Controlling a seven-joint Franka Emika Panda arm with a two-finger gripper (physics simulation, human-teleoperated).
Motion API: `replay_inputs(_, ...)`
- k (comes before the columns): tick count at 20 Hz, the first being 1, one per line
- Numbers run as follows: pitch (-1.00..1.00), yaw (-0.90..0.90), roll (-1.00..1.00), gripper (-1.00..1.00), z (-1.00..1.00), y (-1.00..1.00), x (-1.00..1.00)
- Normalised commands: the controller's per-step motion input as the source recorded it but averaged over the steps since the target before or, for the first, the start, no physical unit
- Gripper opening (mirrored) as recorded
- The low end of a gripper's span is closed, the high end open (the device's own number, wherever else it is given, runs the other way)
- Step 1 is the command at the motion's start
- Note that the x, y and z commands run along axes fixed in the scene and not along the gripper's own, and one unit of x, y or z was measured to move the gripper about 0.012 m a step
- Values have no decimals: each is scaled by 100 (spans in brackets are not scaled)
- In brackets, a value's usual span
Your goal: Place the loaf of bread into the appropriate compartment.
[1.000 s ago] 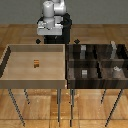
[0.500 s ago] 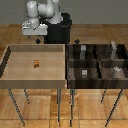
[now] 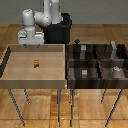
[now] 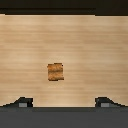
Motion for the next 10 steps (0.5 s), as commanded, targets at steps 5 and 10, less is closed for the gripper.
replay_inputs(5, 0, 0, 0, 100, 0, 40, 0)
replay_inputs(10, 0, 0, 0, 100, -5, 0, 80)
